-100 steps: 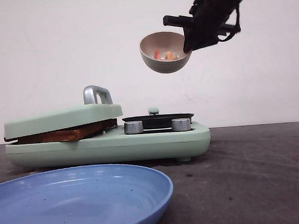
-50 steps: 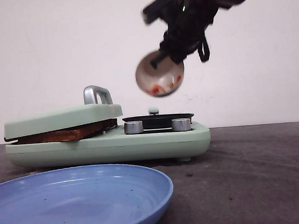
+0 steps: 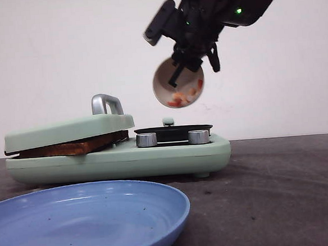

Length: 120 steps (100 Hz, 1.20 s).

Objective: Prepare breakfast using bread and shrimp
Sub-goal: 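Tilt the bowl with the right gripper to pour shrimp into the pan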

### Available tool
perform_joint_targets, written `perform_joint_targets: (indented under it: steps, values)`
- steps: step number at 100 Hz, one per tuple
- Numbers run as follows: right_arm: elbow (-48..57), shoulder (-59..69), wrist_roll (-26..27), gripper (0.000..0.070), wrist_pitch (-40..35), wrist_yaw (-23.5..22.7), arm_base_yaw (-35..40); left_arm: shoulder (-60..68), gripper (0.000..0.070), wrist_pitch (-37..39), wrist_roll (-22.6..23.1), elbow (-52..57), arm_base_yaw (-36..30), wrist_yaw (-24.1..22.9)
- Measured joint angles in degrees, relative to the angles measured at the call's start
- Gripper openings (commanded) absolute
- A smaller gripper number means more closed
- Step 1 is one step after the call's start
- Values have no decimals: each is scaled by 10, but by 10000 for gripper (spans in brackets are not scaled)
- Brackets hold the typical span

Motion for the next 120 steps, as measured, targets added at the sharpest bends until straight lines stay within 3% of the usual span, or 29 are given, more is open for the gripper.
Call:
perform_joint_targets:
  steps: [55,103,120]
  values:
    - [0,0,-156,0,104,35,26,-39,468,-14,18,0,0,12]
    - [0,0,-238,0,218,45,43,-56,468,-14,29,0,-1,25]
    - [0,0,-235,0,198,56,43,-56,468,-14,29,0,-1,25]
